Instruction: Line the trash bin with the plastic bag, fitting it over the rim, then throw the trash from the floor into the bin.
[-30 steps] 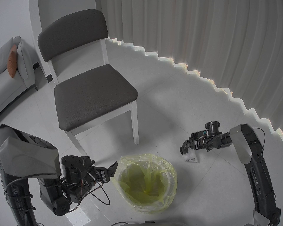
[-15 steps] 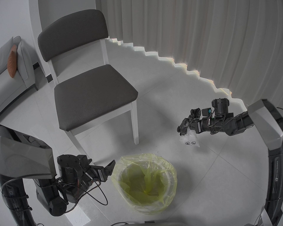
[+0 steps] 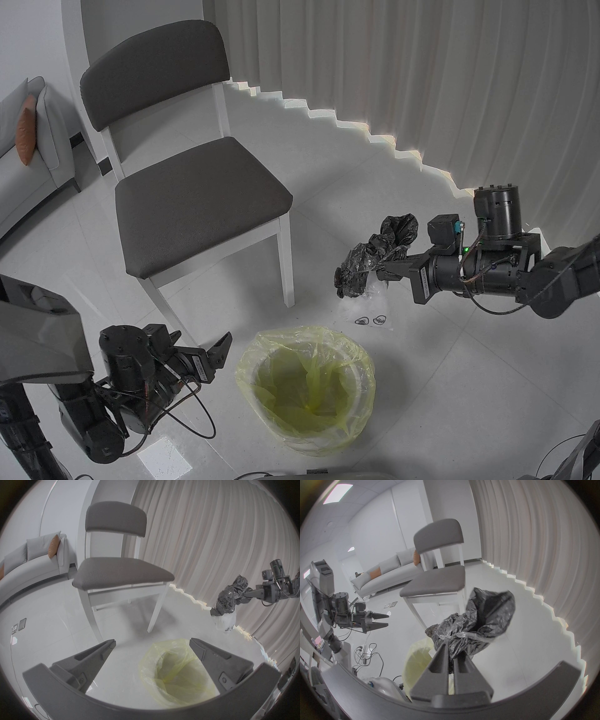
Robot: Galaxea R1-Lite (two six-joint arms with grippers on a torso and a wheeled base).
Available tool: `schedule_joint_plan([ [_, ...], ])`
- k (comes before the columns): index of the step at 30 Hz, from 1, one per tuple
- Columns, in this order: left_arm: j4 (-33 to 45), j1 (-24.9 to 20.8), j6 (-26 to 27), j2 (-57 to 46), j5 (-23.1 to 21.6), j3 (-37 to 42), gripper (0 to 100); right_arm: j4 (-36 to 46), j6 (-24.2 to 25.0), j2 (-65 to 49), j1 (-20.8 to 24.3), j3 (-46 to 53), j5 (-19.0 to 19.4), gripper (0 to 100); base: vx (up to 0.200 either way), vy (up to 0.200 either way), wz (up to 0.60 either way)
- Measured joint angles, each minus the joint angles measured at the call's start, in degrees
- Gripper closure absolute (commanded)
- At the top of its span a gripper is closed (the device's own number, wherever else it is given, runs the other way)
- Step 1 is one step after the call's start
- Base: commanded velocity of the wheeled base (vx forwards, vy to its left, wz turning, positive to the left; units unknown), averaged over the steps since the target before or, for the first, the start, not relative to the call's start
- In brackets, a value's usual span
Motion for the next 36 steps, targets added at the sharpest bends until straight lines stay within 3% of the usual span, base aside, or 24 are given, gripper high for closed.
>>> schedule_joint_plan([
  [15, 0.0, 0.4, 0.7, -15.5, 0.5, 8.4, 0, 0.5, 0.0, -9.7, 10.4, 7.7, -3.8, 100, 0.0, 0.0, 0.0],
  [22, 0.0, 0.2, 0.7, -20.2, 0.6, 8.6, 0, 0.3, 0.1, -8.3, 14.5, 7.6, -4.0, 100, 0.0, 0.0, 0.0],
  [36, 0.0, -2.3, 1.2, -25.7, 1.0, 8.6, 0, -1.3, -0.1, 0.2, 17.8, 5.6, -5.0, 100, 0.0, 0.0, 0.0],
])
